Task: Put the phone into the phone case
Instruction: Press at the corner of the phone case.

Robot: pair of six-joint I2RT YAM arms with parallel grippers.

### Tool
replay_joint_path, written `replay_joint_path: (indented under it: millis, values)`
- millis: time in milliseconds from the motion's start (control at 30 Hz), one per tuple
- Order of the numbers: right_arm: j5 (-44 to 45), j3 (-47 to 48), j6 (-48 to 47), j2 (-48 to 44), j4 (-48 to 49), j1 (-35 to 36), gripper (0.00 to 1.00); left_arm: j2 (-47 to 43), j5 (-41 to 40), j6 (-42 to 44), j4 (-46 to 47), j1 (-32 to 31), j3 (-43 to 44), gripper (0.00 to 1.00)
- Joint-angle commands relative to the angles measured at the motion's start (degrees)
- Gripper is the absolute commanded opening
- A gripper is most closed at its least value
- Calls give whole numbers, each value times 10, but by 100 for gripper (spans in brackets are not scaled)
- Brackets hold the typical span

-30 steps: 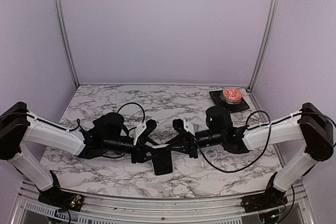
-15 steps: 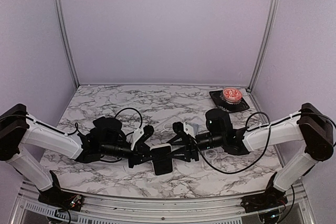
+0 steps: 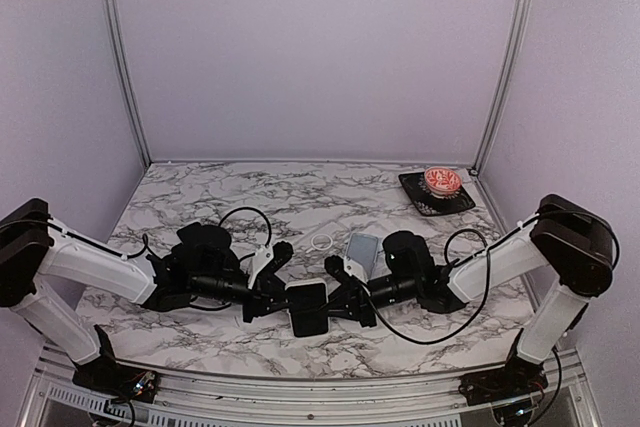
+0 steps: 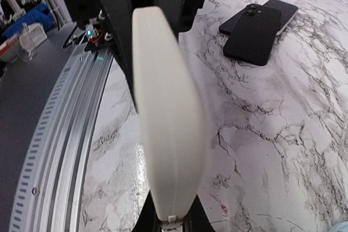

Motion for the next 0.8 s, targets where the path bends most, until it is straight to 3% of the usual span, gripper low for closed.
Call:
replay_joint_path:
  millis: [0,67,133,500,600,767]
  values:
    - [3,11,-14,-1,31,14,0,-29,-3,-12,34,-3,1,0]
    - [16,11,-32,-9,18,14,0,-43,-5,-14,34,-3,-2,21]
    - [22,10,-47,-24,5,15,0,-72,-8,-8,34,-3,-10,33]
    - [-1,33,-66,-154,-39,20,0,-188,7,21,22,-13,-22,57]
    - [-1,46,-70,-176,-49,29,0,-200,-4,28,8,-20,-5,56]
    - [7,73,-90,-188,-82,41,0,-195,-15,33,-1,-30,22,36]
